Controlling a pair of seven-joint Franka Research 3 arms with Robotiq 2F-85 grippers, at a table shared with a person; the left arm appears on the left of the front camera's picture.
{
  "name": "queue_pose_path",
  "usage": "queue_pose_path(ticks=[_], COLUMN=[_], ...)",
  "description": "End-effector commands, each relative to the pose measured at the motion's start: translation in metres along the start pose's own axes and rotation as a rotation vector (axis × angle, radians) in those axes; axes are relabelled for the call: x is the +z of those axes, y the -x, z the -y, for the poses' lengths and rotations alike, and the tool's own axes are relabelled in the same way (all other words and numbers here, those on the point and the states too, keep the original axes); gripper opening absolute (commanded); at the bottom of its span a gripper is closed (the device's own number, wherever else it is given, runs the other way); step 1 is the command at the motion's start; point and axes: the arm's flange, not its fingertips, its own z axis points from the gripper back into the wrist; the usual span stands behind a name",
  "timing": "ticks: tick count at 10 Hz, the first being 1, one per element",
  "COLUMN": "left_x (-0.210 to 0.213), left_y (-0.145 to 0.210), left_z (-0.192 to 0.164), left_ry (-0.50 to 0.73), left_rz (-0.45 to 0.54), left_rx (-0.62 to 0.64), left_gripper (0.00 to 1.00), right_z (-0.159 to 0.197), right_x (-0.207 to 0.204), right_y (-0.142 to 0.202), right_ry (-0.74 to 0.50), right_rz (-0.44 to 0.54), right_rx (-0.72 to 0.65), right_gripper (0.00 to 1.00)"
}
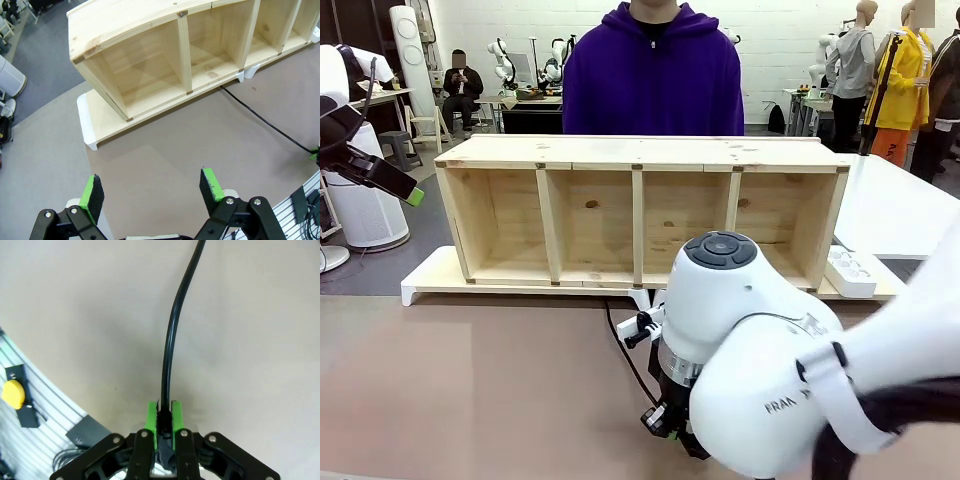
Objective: Perform cable management.
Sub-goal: Pull the grasped Power Cable to the location of the Power Strip.
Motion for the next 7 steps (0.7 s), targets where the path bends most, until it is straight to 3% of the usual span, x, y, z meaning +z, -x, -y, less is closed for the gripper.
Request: queue_pose_path(ticks=[1, 3, 4, 5, 7], left_x=[-0.001, -0.001, -0.001, -0.001, -0.001], left_y=[-0.002, -0.002, -0.002, -0.002, -0.002], left_z=[0.0, 0.0, 0.0, 0.0, 0.0], left_ry=[-0.004, -0.004, -0.004, -0.004, -0.004], left_rz=[0.01, 0.01, 0.01, 0.01, 0.01], left_rx=[0.003, 0.003, 0.003, 0.003, 0.003], left_gripper=[1.0, 1.0, 1.0, 1.0, 1.0], right_z=[-0.005, -0.006, -0.012, -0.013, -0.013], right_x=[0.009, 0.016, 0.017, 0.021, 0.021], right_y=[0.03, 0.037, 0.032, 0.0, 0.0], right_ry=[0.024, 0.043, 0.068, 0.017, 0.017], right_rz=[0.033, 0.052, 0.044, 0.052, 0.052], right_rx=[-0.053, -0.073, -0.049, -0.041, -0.041], right_gripper=[0.15, 0.15, 0.15, 0.15, 0.15])
